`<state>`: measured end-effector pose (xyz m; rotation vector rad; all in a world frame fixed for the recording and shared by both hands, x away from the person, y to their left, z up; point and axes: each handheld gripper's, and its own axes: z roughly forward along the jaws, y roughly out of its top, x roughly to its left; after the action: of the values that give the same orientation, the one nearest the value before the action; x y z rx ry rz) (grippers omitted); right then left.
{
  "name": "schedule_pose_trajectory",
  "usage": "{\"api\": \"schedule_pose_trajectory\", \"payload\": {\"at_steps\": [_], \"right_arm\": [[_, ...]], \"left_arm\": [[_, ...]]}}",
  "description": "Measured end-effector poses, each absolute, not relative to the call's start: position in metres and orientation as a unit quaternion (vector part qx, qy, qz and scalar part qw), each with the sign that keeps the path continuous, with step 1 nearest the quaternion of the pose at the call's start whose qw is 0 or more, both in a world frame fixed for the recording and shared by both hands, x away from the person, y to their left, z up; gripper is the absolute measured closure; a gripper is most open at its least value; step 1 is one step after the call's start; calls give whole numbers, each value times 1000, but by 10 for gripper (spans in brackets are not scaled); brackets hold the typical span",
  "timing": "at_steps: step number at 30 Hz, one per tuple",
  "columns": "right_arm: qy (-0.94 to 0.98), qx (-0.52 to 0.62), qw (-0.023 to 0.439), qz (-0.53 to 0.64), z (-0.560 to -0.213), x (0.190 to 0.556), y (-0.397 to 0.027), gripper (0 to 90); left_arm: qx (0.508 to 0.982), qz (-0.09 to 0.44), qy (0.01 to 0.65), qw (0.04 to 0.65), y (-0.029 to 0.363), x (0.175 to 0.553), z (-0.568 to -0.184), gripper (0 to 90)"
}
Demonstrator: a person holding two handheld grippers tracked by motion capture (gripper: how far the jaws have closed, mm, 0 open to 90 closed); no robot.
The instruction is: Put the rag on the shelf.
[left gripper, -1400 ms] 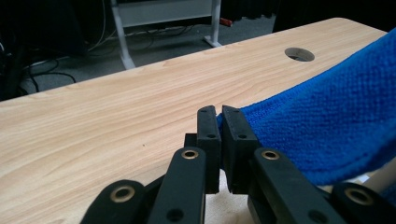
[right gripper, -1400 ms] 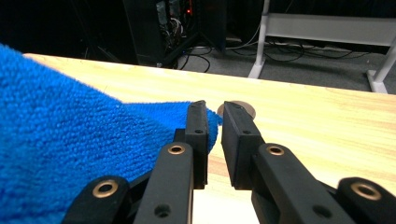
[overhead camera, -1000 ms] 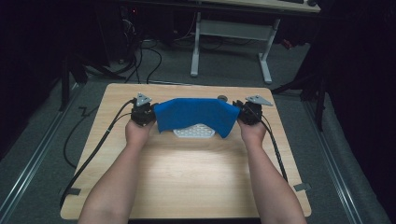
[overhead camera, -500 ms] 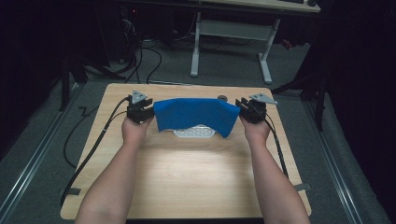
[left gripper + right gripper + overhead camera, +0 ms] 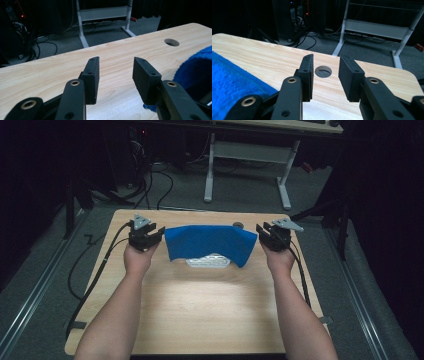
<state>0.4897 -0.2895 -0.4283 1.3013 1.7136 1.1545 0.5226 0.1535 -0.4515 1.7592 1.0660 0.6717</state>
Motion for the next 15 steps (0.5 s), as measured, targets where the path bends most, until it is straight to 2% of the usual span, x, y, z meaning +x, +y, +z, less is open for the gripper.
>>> {"api": "schedule_pose_trajectory", "payload": {"at_steps": [15], "right_arm": [[668,483,360,437,-421,456,-300,640]], "left_arm": [[712,304,447,448,161,478,-448,591]]}}
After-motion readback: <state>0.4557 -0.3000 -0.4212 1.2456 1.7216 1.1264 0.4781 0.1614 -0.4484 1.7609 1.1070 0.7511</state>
